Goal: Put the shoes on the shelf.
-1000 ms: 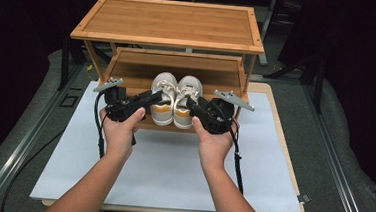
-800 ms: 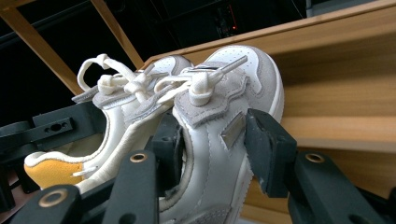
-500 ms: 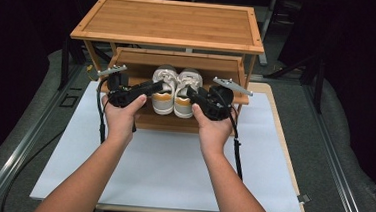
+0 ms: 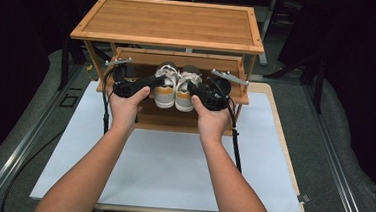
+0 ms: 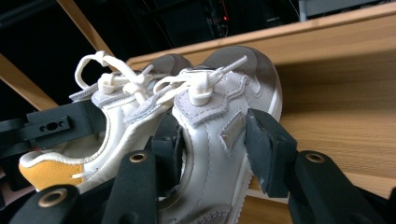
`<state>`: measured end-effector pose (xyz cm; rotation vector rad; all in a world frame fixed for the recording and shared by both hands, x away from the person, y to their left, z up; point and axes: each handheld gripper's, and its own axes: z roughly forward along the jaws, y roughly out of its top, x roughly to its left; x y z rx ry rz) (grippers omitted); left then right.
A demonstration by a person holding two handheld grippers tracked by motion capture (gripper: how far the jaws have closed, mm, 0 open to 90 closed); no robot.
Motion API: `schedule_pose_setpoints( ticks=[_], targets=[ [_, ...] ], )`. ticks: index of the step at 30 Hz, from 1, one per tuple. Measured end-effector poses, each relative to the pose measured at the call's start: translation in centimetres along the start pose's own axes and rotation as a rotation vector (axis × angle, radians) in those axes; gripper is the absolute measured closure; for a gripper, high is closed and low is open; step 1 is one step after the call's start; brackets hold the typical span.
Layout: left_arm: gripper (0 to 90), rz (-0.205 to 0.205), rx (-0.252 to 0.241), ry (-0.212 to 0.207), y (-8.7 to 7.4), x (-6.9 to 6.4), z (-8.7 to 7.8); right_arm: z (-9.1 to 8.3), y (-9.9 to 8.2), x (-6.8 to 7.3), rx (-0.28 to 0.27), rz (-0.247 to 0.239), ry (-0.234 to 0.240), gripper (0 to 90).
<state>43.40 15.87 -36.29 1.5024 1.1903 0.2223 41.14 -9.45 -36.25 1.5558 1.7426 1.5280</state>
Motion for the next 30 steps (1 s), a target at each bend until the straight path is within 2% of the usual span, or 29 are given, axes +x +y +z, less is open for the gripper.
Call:
schedule_pose_setpoints(
  ticks=[1, 3, 5, 6, 10, 13, 14, 21, 22, 23, 30],
  targets=[
    [53.9, 0.0, 0.005, 0.006, 0.0, 0.1, 0.1, 0.4, -0.1, -0.1, -0.004, 0.001, -0.007, 57.6],
    [53.8, -0.031, 0.0, -0.01, 0.0, 0.4, 0.2, 0.5, 0.1, -0.3, 0.006, 0.012, -0.004, 57.3],
    [53.6, -0.033, 0.006, -0.006, 0.0, 0.5, 0.2, 0.6, 0.2, -0.4, 0.015, 0.017, 0.002, 57.1],
    [53.4, -0.035, 0.005, -0.005, 0.1, 0.5, 0.2, 0.5, 0.3, -0.3, 0.032, 0.015, -0.014, 57.0],
    [51.7, -0.039, 0.026, -0.012, 0.3, 0.5, 0.3, 0.7, 0.6, -0.5, 0.033, 0.033, 0.007, 55.9],
    [50.1, -0.05, 0.042, -0.024, 0.6, 0.6, 0.2, 0.7, 0.7, -0.5, 0.051, 0.034, -0.007, 54.5],
    [49.2, -0.056, 0.042, -0.029, 0.6, 0.6, 0.2, 0.7, 0.8, -0.5, 0.058, 0.033, 0.008, 54.2],
    [48.4, -0.051, 0.031, -0.032, 0.8, 0.5, -0.1, 0.6, 1.1, -0.4, 0.055, 0.043, 0.015, 50.9],
    [48.7, -0.054, 0.029, -0.034, 0.9, 0.5, -0.2, 0.4, 1.2, -0.3, 0.069, 0.037, -0.001, 51.0],
    [49.0, -0.054, 0.024, -0.034, 0.9, 0.4, -0.3, 0.3, 1.3, -0.3, 0.053, 0.041, 0.02, 51.1],
    [49.1, -0.047, 0.014, -0.027, 1.0, 0.2, -0.9, -0.4, 1.5, -0.3, 0.043, 0.03, 0.04, 52.3]
  ],
)
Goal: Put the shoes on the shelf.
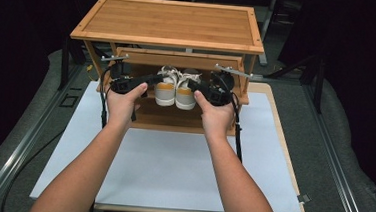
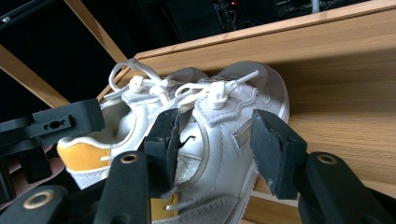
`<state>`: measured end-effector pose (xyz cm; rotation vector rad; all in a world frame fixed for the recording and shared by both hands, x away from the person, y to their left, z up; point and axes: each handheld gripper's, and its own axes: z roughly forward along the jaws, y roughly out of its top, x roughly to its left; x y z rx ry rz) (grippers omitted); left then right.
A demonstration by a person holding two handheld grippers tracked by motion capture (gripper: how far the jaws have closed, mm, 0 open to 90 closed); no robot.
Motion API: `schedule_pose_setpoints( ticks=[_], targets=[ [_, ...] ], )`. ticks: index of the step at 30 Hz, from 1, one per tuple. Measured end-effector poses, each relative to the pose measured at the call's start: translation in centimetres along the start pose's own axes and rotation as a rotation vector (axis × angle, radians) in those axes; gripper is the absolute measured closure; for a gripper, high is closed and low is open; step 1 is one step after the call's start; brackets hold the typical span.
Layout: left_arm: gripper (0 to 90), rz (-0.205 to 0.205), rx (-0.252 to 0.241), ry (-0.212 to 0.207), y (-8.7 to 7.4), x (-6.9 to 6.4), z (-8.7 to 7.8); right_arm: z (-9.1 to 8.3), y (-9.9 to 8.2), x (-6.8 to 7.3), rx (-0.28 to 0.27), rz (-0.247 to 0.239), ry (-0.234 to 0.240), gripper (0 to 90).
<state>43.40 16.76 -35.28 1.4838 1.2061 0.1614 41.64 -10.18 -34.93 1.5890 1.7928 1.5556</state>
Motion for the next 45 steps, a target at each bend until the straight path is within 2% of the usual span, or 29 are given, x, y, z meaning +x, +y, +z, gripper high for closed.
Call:
schedule_pose_setpoints(
  ticks=[12, 14, 21, 27, 31, 33, 35, 36, 37, 38, 40, 45],
  targets=[
    [49.5, 0.042, -0.021, -0.031, 0.0, -1.0, -2.1, -2.0, 0.2, 0.2, -0.038, -0.021, 0.009, 52.5],
    [51.8, 0.071, -0.009, -0.022, 0.0, -1.2, -2.4, -2.4, 0.2, 0.0, -0.039, -0.022, 0.006, 52.5],
    [62.8, 0.098, -0.011, 0.004, -0.1, -0.9, -3.1, -3.2, -0.1, -0.9, -0.045, -0.049, -0.026, 53.3],
    [70.6, 0.089, -0.015, 0.023, -0.5, 0.2, -2.9, -3.2, -0.6, -1.6, -0.045, -0.037, -0.011, 67.5],
    [67.0, 0.088, -0.012, 0.056, -0.7, 0.8, -2.7, -3.0, -0.9, -1.6, -0.038, -0.056, -0.016, 68.9],
    [67.3, 0.085, -0.007, 0.055, -0.9, 1.1, -2.6, -2.8, -1.1, -1.6, -0.034, -0.062, -0.016, 68.9],
    [70.4, 0.079, -0.009, 0.036, -1.0, 1.3, -2.5, -2.5, -1.3, -1.6, -0.036, -0.071, -0.016, 69.9],
    [71.8, 0.063, -0.014, 0.019, -1.1, 1.4, -2.5, -2.5, -1.3, -1.6, -0.031, -0.071, -0.021, 70.8],
    [73.7, 0.06, -0.016, 0.014, -1.2, 1.5, -2.4, -2.5, -1.5, -1.6, -0.011, -0.07, -0.022, 73.2],
    [74.2, 0.055, -0.01, 0.014, -1.3, 1.6, -2.3, -2.3, -1.6, -1.6, -0.03, -0.064, -0.018, 74.4],
    [75.5, 0.054, -0.002, 0.014, -1.5, 1.6, -2.1, -2.3, -1.8, -1.6, -0.015, -0.069, -0.03, 78.0],
    [80.7, 0.04, 0.003, 0.013, -2.0, 1.7, -1.6, -1.8, -2.1, -1.7, -0.021, -0.052, 0.004, 83.7]
  ],
)
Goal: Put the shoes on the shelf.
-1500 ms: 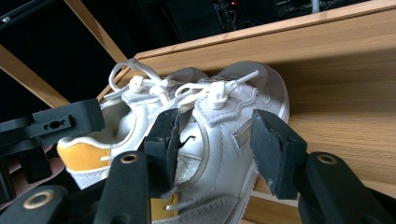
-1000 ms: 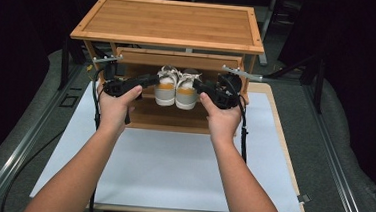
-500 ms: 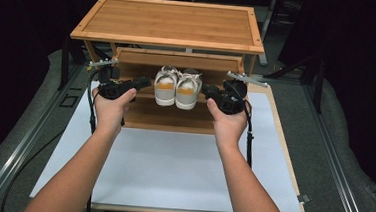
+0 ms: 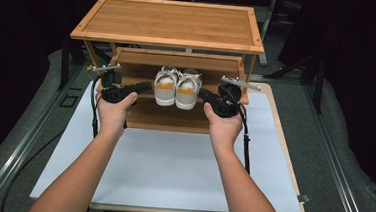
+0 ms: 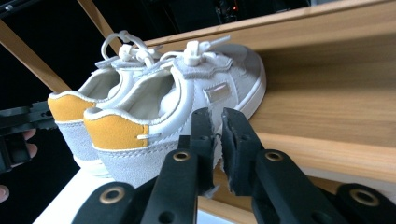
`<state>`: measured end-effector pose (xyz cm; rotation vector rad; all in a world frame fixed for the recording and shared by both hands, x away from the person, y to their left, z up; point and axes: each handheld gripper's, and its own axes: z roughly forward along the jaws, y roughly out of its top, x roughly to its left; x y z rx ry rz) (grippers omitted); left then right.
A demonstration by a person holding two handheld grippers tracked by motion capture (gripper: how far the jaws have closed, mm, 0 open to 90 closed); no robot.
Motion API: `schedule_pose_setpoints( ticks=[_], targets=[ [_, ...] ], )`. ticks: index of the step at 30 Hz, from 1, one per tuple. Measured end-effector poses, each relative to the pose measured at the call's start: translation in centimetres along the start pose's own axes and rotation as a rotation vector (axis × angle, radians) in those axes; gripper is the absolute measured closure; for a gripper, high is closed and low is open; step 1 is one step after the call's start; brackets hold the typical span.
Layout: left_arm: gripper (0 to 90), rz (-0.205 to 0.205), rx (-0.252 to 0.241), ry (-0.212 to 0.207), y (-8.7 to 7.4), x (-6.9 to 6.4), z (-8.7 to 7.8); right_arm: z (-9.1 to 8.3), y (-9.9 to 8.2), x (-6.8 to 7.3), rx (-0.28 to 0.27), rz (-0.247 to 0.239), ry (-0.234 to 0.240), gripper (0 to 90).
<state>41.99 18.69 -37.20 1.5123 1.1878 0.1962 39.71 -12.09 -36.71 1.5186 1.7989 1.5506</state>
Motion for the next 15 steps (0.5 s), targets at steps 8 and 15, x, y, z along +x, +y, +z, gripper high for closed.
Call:
schedule_pose_setpoints(
  ticks=[8, 15],
  targets=[
    [88.2, 0.016, 0.006, -0.012, -0.32, -0.55, 0.48, 0.66, -0.87, -0.54, 0.032, 0.039, 0.019, 87.8],
    [89.7, 0.016, 0.007, -0.014, -0.32, -0.61, 0.59, 0.71, -0.89, -0.33, 0.026, 0.04, 0.017, 90.0]
  ],
)
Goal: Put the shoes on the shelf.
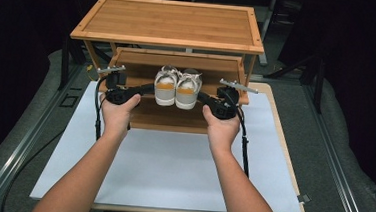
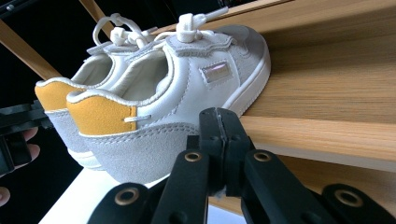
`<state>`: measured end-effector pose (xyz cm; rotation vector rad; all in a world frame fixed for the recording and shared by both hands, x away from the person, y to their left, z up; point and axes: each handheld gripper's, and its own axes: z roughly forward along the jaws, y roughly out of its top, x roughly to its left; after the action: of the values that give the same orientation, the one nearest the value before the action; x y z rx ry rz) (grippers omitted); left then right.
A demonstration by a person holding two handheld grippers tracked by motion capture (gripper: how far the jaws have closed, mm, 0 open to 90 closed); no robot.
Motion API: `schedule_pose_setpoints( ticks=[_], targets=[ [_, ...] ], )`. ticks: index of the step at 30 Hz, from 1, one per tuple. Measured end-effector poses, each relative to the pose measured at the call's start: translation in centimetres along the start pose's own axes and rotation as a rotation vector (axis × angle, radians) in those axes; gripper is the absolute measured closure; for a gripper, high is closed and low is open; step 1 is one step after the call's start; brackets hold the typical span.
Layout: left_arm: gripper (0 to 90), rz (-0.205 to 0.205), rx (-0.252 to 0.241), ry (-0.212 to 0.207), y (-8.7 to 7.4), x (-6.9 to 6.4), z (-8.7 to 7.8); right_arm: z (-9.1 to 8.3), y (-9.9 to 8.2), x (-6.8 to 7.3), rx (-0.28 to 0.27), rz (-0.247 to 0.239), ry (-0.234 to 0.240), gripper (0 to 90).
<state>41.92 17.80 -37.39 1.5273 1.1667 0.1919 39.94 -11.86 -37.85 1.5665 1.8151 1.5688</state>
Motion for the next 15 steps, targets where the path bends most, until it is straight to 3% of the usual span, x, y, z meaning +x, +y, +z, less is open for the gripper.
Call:
schedule_pose_setpoints(
  ticks=[15],
  targets=[
    [89.9, -0.014, 0.002, 0.019, 0.55, 0.13, 0.71, 0.64, 0.29, -0.19, -0.006, 0.012, -0.003, 90.0]
  ],
)
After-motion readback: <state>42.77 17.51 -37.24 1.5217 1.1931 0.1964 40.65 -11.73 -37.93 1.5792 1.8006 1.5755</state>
